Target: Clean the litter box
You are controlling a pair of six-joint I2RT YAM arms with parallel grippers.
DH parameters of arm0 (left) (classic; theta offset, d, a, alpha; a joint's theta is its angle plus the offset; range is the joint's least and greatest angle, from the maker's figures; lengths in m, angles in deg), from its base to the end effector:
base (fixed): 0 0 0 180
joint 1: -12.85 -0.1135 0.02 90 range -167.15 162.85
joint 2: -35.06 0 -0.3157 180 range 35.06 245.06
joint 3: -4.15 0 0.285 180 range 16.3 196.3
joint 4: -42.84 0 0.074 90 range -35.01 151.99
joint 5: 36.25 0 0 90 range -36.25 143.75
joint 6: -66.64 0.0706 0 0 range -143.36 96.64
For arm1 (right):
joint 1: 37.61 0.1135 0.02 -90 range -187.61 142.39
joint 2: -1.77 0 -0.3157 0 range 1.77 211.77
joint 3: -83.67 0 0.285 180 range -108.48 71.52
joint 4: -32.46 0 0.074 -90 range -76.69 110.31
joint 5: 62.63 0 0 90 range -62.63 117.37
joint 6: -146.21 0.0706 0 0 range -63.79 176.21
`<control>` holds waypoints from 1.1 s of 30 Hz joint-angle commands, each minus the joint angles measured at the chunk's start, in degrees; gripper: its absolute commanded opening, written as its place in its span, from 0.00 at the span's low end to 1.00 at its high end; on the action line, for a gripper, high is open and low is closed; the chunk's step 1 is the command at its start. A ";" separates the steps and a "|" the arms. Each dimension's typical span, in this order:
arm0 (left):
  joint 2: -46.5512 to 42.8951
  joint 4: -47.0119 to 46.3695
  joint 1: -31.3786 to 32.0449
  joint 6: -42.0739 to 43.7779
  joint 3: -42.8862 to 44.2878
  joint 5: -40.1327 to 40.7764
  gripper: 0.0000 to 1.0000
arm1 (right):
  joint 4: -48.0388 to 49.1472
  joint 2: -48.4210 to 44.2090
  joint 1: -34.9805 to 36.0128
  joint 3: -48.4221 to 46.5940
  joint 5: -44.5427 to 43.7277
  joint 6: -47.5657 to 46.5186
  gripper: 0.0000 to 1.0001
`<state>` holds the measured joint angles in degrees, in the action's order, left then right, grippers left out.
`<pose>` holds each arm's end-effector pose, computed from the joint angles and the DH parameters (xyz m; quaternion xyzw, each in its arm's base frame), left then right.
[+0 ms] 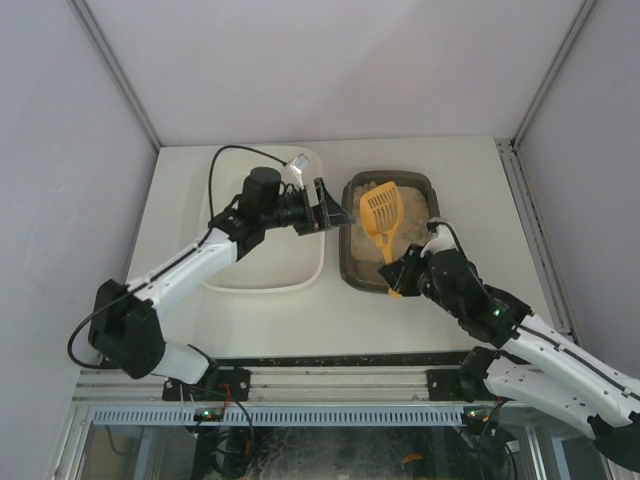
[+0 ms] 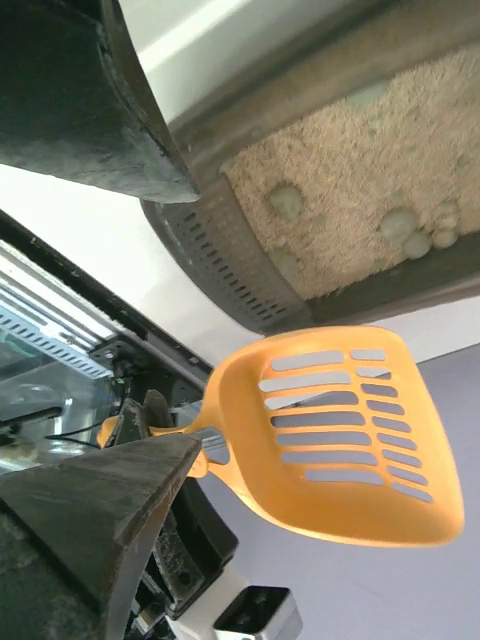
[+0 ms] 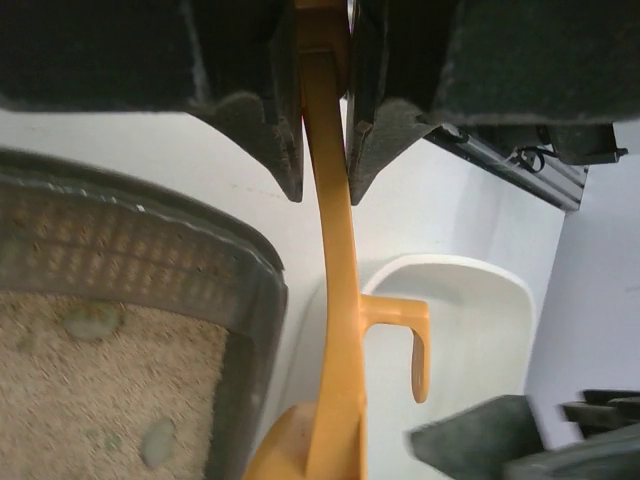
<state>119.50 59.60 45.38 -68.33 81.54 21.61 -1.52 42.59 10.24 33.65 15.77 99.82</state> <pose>0.3125 -0.2439 0.3387 0.0630 0.8167 -0.5093 0.2640 0.1396 0.1331 0.3054 0.0234 0.8395 0.3245 0.4352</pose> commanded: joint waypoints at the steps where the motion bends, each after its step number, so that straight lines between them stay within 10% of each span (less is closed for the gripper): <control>1: -7.85 3.22 -0.29 -2.02 -1.55 16.07 1.00 | -11.94 1.45 -4.06 -5.81 1.12 3.60 0.00; 19: 2.77 17.80 4.01 -16.55 4.29 28.29 1.00 | -36.46 39.73 -21.58 -34.08 25.56 -11.68 0.00; 33: -0.05 12.80 4.03 -18.78 -0.55 27.44 1.00 | -42.38 45.68 -22.44 -37.81 20.72 -15.18 0.00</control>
<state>121.80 74.94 49.51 -86.21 81.03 48.93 -43.22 87.50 -11.90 -1.95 36.86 86.90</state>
